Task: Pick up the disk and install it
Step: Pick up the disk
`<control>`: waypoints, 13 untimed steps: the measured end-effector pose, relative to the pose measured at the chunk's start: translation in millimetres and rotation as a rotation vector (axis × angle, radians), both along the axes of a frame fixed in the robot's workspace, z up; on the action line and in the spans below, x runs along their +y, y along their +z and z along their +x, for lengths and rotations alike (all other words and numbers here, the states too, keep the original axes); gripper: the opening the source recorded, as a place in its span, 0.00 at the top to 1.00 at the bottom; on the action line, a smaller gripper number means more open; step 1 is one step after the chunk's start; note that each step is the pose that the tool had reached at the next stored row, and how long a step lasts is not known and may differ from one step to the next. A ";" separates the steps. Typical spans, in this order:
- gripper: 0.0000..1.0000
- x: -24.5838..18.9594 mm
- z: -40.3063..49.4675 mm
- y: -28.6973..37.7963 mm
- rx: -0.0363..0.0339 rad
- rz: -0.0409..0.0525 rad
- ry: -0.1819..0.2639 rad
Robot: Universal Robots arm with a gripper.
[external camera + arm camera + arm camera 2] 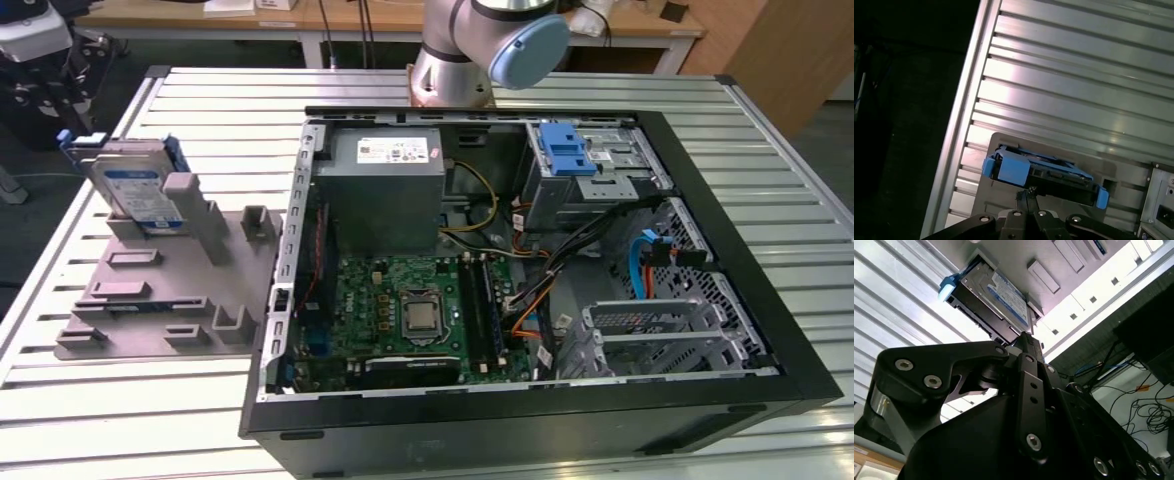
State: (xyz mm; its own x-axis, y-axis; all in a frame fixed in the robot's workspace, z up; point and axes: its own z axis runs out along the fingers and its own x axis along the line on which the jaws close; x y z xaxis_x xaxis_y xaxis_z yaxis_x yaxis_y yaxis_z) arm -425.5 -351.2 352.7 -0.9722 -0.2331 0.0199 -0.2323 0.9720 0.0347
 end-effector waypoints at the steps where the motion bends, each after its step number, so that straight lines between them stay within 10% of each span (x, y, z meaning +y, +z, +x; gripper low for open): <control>1: 0.89 0.0 0.0 0.0 0.0000 0.0000 0.009; 13: 0.89 0.0 0.0 -0.3 0.0000 -0.0001 0.068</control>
State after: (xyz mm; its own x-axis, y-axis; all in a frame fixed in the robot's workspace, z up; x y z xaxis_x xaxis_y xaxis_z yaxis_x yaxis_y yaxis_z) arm -425.5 -351.2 352.4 -0.9542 -0.2987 0.0199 -0.2979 0.9540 0.0347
